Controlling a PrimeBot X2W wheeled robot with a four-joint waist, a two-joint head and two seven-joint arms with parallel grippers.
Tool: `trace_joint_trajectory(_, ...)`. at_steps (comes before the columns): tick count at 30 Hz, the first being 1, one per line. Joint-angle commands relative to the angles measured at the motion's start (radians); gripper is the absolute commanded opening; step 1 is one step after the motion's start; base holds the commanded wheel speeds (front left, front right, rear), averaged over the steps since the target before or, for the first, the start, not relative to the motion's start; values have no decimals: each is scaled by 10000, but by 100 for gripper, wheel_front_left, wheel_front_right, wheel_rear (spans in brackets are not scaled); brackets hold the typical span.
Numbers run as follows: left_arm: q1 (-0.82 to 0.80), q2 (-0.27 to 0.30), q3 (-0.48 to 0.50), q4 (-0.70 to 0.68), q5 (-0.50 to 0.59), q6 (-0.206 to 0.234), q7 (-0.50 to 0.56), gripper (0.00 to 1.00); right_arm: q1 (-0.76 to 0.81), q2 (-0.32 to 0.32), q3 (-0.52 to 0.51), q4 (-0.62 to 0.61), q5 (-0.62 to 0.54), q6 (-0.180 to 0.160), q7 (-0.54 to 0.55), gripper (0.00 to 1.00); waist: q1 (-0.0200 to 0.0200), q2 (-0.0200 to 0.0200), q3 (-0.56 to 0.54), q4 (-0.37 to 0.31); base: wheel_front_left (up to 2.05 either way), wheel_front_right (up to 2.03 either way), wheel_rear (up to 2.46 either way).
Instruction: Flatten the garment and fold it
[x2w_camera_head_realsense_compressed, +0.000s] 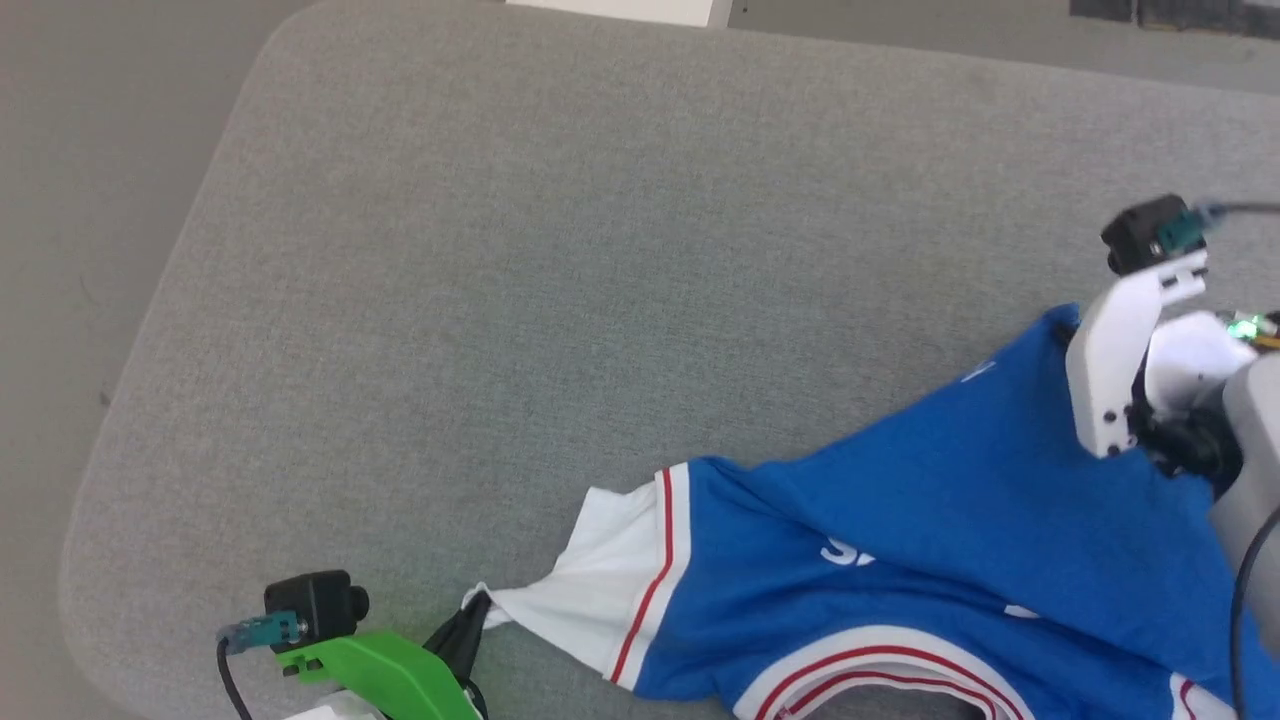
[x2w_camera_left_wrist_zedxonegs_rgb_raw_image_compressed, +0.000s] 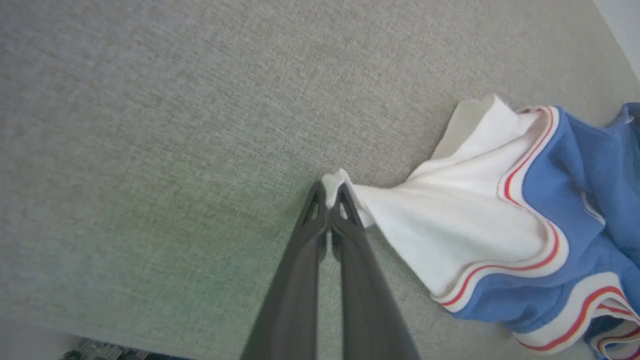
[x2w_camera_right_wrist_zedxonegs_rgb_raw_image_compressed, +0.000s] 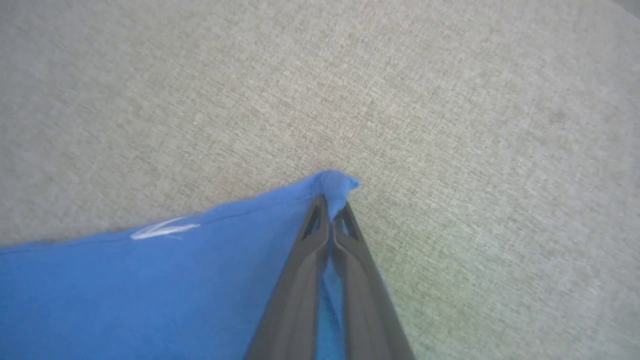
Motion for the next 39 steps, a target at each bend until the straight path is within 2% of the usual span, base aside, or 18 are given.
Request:
trace_joint_trajectory(1,19,4,41,61,11,-42,-65,0,397,138,-170,25,-118,-15,-635,0,0,56,-250,-195,0,0,0)
trace_joint_trajectory(9,413,253,133,55,-72,-3,-61,0,2242,1119,-1609,-358,-576,-15,-5018,0,0,56,-1223,-906,0,0,0)
trace_joint_trajectory(11,504,328,175,11,-54,13,-110,0,2788,1384,-2045,-536,-618,-15,-5721,0,0,56,-1452,-1121,0,0,0)
trace_joint_trajectory(15,543,466,385,-78,152,-2,-527,0,3897,1885,-2901,-1128,-736,-15,-6438,0,0,56,-1846,-1554,0,0,0)
trace_joint_trajectory(20,65,817,691,-142,521,-294,-971,0,4829,2168,-3677,-2161,-1000,-15,-6137,0,0,56,-2130,-2081,0,0,0)
trace_joint_trajectory(22,-720,1014,903,-218,692,-631,-1094,0,4822,2065,-3722,-3030,-1201,-15,-5511,0,0,56,-2158,-2407,0,0,0)
trace_joint_trajectory(27,-2536,1117,1135,-164,812,-1134,-908,0,4067,1646,-3704,-4428,-1535,-15,-4481,0,0,56,-1941,-2788,0,0,0)
trace_joint_trajectory(32,-4838,579,1381,62,593,-1254,-585,0,2535,1105,-3529,-4948,-1466,-15,-3644,0,0,56,-1353,-3018,0,0,0)
trace_joint_trajectory(39,-8478,36,1420,1060,1006,-1234,-185,0,-266,622,-3039,-4521,-1228,-15,-3017,0,0,56,-27,-3289,0,0,0)
